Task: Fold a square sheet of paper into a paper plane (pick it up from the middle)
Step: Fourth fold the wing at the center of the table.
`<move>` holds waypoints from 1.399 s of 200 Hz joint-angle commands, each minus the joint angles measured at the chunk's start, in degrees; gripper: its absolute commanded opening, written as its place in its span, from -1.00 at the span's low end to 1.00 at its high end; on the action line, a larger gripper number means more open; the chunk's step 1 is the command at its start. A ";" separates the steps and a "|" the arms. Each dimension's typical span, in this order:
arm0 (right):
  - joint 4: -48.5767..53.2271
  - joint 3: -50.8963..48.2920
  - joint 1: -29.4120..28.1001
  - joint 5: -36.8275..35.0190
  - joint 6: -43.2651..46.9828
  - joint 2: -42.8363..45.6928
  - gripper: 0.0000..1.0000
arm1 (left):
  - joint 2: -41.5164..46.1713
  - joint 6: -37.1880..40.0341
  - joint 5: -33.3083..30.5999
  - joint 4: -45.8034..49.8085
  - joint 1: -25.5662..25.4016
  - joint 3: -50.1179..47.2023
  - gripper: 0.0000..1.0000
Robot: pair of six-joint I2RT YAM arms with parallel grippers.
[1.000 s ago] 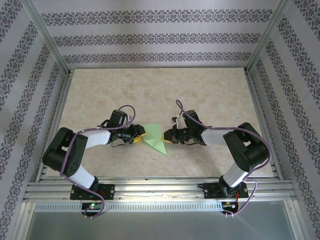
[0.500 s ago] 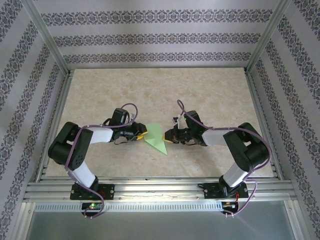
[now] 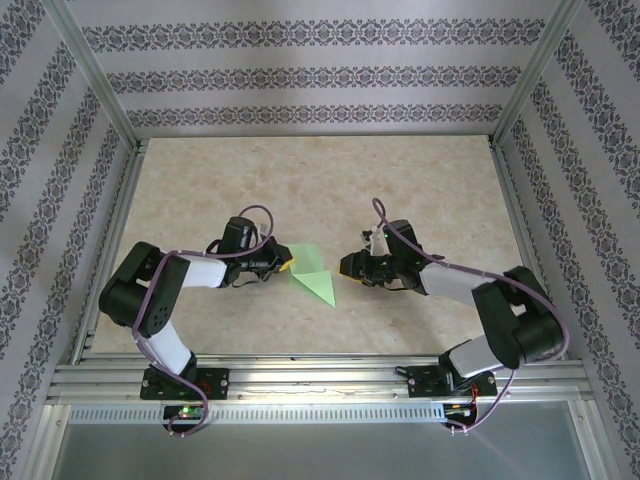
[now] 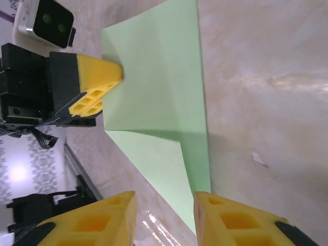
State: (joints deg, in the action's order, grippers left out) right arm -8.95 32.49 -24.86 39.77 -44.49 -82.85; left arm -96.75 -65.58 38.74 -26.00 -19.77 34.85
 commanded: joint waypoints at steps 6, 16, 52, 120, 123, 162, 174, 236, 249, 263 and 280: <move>8.95 -0.36 -0.32 -9.41 6.26 5.68 -0.27 | 2.20 -5.61 -4.48 -7.59 -0.42 -2.41 -0.99; 8.11 -1.55 -0.98 -12.15 7.58 7.83 -0.27 | 2.98 -5.52 -5.59 -6.56 -0.95 -2.40 -0.99; 8.71 -4.02 -5.61 -23.00 15.29 13.68 -0.27 | 5.99 -5.77 -10.02 -3.98 -3.32 -3.45 -1.00; 2.47 -10.56 -16.31 -38.11 24.20 22.51 -0.27 | 7.85 -8.43 -14.38 -4.64 -6.42 -5.50 -0.99; 2.58 -10.64 -16.76 -38.55 24.67 22.62 -0.28 | 7.82 -8.38 -14.27 -4.74 -6.42 -5.42 -0.99; 3.24 -10.11 -22.08 -42.56 28.02 22.39 -0.26 | 7.21 -7.11 -12.11 -4.13 -6.42 -4.26 -0.90; 3.19 -9.84 -23.72 -43.76 29.22 22.04 -0.26 | 7.08 -6.93 -11.61 -4.56 -6.47 -4.22 -0.87; 3.28 -9.52 -27.59 -46.50 33.51 21.29 -0.26 | 6.43 -6.04 -8.34 -5.12 -6.43 -3.12 -0.73; 2.34 -9.17 -29.33 -48.89 35.57 20.24 -0.24 | 6.68 -6.14 -8.42 -5.10 -6.42 -3.17 -0.73; 1.79 -8.22 -30.93 -49.76 37.86 18.42 -0.24 | 7.00 -6.05 -8.58 -4.53 -6.42 -3.03 -0.73; 1.19 -6.40 -32.92 -50.35 40.56 15.26 -0.24 | 7.01 -6.14 -8.38 -4.43 -6.39 -2.85 -0.72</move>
State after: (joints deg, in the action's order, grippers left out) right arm -5.87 22.92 -55.51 -7.22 -9.50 -64.20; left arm -90.00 -72.49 29.58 -28.99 -25.56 30.68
